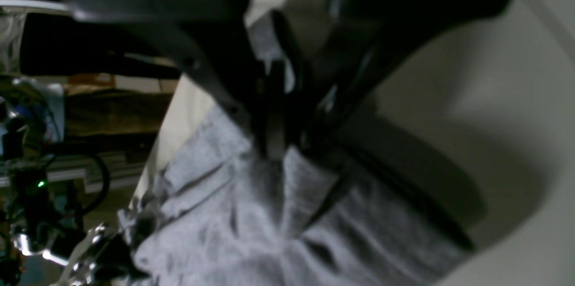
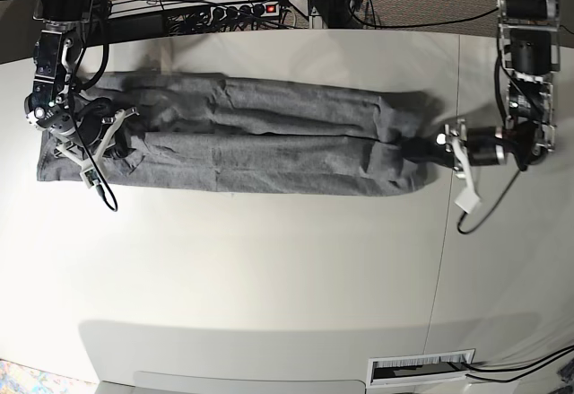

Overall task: Fold the T-shirt properly
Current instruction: 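Grasp the collar end of the folded shirt with the left gripper, then lift the collar end with the left gripper and fold it toward the right gripper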

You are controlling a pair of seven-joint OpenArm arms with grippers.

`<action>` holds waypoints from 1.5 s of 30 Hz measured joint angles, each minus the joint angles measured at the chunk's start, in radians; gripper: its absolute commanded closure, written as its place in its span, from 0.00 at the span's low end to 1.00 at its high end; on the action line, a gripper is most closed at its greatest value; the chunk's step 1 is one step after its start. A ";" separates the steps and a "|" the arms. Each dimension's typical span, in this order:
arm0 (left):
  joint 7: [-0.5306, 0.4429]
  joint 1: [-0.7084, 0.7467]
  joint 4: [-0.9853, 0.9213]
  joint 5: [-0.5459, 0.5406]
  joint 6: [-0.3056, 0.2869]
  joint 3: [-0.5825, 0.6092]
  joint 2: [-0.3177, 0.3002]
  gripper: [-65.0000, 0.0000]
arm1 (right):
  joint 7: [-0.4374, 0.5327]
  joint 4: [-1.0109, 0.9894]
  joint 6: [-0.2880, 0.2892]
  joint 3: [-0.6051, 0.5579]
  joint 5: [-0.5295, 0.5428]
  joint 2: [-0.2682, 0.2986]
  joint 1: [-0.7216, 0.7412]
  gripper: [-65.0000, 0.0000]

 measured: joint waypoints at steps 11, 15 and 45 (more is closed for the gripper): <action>0.088 -0.002 0.000 -0.040 0.000 0.000 -0.085 1.00 | 0.034 0.003 -0.015 -0.121 0.045 0.009 0.006 1.00; 0.087 -0.003 0.000 -0.040 0.000 0.000 -0.085 1.00 | 0.061 0.004 -0.014 -0.164 0.061 0.008 0.012 1.00; 0.112 0.008 0.441 -0.040 -0.004 0.003 -0.043 1.00 | 0.008 0.005 0.001 -0.174 0.029 -0.017 0.052 1.00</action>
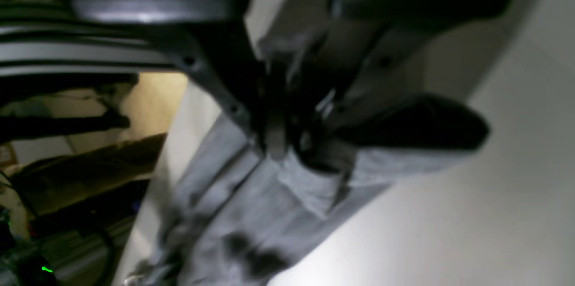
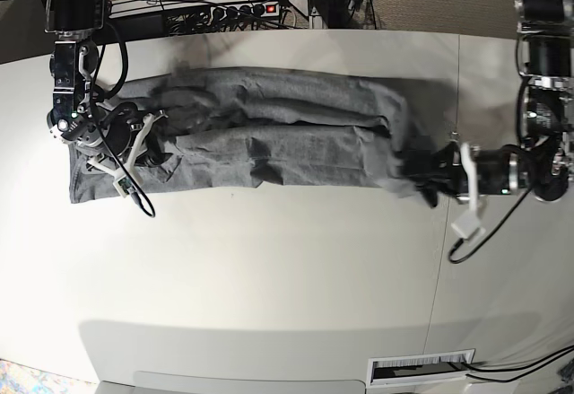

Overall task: Fold the T-shirt properly
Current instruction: 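Lift the collar end with the left gripper and fold it toward the right gripper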

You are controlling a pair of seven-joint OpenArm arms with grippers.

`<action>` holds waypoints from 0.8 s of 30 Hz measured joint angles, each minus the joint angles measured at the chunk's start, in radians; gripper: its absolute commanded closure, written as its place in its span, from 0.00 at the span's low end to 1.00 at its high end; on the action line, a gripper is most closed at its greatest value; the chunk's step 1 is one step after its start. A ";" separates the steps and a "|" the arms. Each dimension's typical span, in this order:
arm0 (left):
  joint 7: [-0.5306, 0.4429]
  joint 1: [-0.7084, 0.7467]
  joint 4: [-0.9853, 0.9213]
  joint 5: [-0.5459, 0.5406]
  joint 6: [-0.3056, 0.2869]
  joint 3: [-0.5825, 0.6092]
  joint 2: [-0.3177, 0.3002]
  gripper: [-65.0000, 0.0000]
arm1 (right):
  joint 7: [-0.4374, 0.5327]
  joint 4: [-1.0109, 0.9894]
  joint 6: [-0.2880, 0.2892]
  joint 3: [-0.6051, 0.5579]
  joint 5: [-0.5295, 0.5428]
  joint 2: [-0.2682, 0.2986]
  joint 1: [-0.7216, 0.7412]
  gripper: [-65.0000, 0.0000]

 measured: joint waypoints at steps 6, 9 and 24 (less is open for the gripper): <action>0.004 0.069 0.118 0.000 0.000 0.000 0.111 1.00 | -0.003 0.000 0.003 0.000 0.000 0.000 0.001 1.00; 0.002 0.090 0.119 0.002 0.000 0.000 0.170 1.00 | -0.003 0.000 0.003 0.000 0.000 0.000 0.001 1.00; -0.102 0.106 0.108 0.029 0.000 -0.005 0.399 1.00 | -0.003 0.000 0.003 0.000 0.000 0.000 0.002 1.00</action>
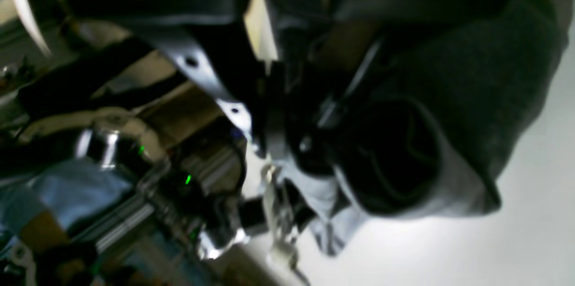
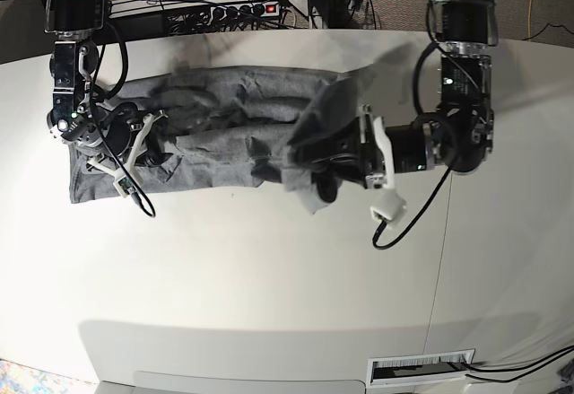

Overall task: Fold the T-shirt properly
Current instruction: 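Lift the collar end with the left gripper and fold it toward the right gripper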

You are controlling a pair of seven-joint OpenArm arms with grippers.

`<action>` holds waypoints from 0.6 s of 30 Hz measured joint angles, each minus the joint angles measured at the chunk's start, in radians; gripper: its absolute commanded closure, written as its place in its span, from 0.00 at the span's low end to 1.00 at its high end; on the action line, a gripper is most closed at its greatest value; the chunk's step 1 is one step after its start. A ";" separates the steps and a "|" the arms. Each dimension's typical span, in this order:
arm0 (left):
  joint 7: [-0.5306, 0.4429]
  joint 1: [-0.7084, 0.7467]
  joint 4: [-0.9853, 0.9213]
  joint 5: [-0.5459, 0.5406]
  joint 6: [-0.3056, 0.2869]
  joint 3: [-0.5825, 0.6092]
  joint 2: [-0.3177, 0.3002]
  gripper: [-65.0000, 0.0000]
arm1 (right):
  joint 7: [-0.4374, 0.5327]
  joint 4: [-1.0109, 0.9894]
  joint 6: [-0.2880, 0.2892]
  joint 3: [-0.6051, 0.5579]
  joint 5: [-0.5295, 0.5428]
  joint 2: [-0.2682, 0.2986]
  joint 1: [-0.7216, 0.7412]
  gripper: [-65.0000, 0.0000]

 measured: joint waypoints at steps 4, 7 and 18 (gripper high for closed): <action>-0.012 0.021 -0.032 0.023 0.001 -0.001 0.019 1.00 | 0.000 0.000 0.000 0.000 0.000 0.000 0.000 1.00; -0.046 0.047 -0.034 0.088 0.001 -0.001 0.042 1.00 | 0.000 0.000 0.000 0.000 0.000 0.000 0.000 1.00; -0.236 0.106 -0.036 0.254 0.008 -0.001 0.047 1.00 | 0.003 0.000 0.000 0.000 0.000 0.000 0.000 1.00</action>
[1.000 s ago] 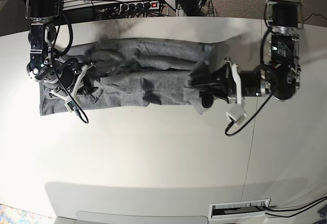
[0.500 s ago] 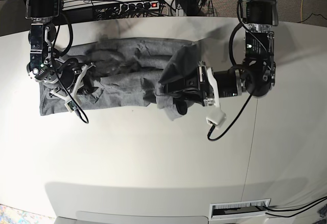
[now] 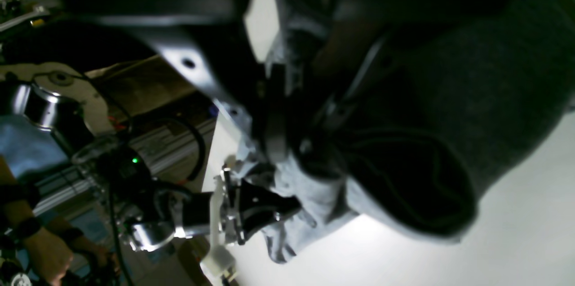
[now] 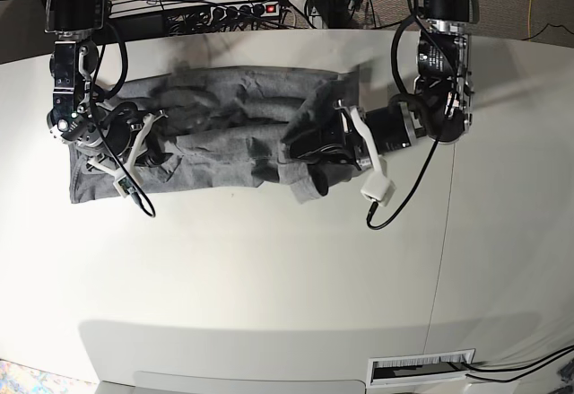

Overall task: Fold the T-shirt properly
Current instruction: 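Lift the collar end with the left gripper and fold it toward the right gripper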

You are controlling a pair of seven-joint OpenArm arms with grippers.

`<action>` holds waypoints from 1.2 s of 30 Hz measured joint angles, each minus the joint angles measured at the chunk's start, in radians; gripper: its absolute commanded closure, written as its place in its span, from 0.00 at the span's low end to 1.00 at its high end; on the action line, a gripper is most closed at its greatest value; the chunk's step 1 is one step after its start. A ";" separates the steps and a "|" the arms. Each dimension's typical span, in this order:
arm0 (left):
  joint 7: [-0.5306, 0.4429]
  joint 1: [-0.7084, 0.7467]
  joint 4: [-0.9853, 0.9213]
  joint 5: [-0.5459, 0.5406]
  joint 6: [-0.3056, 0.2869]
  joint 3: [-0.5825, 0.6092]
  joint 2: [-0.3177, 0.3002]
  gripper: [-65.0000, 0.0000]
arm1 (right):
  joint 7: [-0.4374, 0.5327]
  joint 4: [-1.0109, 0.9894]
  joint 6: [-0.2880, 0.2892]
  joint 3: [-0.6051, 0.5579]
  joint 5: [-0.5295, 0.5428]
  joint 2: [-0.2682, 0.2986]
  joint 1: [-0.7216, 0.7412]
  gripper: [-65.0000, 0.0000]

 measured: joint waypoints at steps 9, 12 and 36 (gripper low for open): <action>-0.003 0.017 0.000 0.000 0.000 0.009 0.055 0.89 | 0.000 0.000 0.000 0.000 0.000 0.000 0.001 1.00; -0.003 0.017 0.000 0.007 0.000 0.062 0.052 0.77 | 0.000 0.000 0.000 0.000 -0.001 0.000 0.001 1.00; -0.124 -0.043 0.000 0.468 0.000 0.144 -0.020 1.00 | 0.000 0.000 0.001 0.000 -0.001 0.000 0.003 1.00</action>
